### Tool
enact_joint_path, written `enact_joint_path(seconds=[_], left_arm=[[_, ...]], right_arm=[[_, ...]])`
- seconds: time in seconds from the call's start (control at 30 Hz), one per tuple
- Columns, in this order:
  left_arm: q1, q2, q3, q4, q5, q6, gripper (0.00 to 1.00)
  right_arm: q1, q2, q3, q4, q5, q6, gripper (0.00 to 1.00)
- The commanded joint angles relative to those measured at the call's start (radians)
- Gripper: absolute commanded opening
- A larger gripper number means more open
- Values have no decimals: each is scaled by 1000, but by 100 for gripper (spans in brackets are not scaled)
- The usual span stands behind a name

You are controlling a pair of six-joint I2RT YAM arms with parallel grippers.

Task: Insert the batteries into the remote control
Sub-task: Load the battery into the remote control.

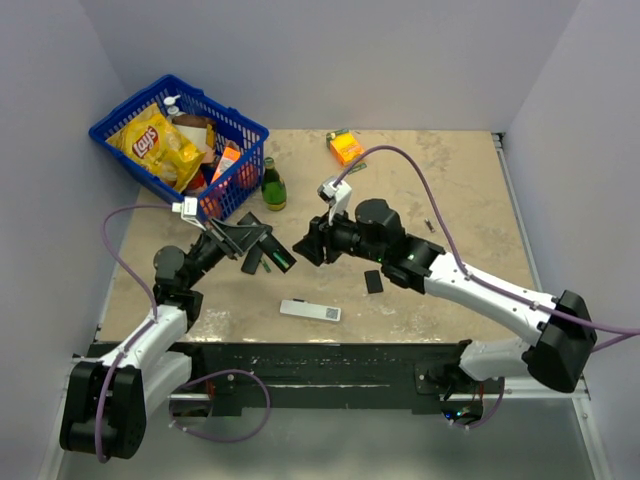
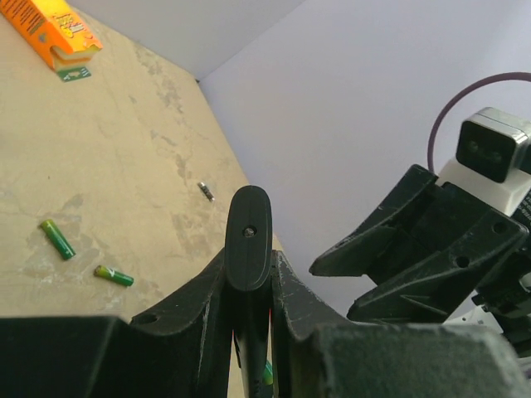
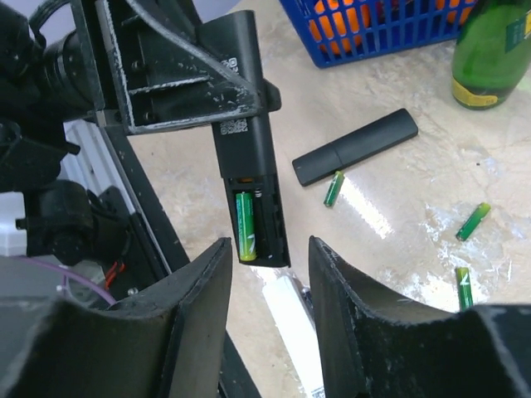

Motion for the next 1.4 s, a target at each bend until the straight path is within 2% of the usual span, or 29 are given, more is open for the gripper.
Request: enact_joint_path(seconds=[0.0, 0.13, 0.47, 0.93, 1.1, 1.13, 1.27, 1.37], left_arm=[[1, -1, 43, -17, -31, 46, 0], [0, 10, 48, -16, -31, 48, 0], [0, 13, 53, -20, -20, 60, 0], [0, 24, 73, -26, -6, 74, 0], [0, 30, 68, -50, -25, 101, 0], [0, 32, 65, -53, -31, 105, 0], [0, 30, 59, -70, -48, 131, 0], [0, 23, 54, -82, -56, 141, 0]], right_arm=[[1, 55, 84, -79, -101, -92, 44], [5, 118, 132, -99, -141, -118, 38], [8, 244, 221, -114, -213, -144, 36], [13, 318, 258, -116, -284, -141, 35], [13, 298, 255, -137, -219, -138, 38], [11, 295, 255, -143, -157, -133, 38], [13, 264, 258, -185, -42, -133, 47], [11, 236, 252, -183, -14, -132, 51]])
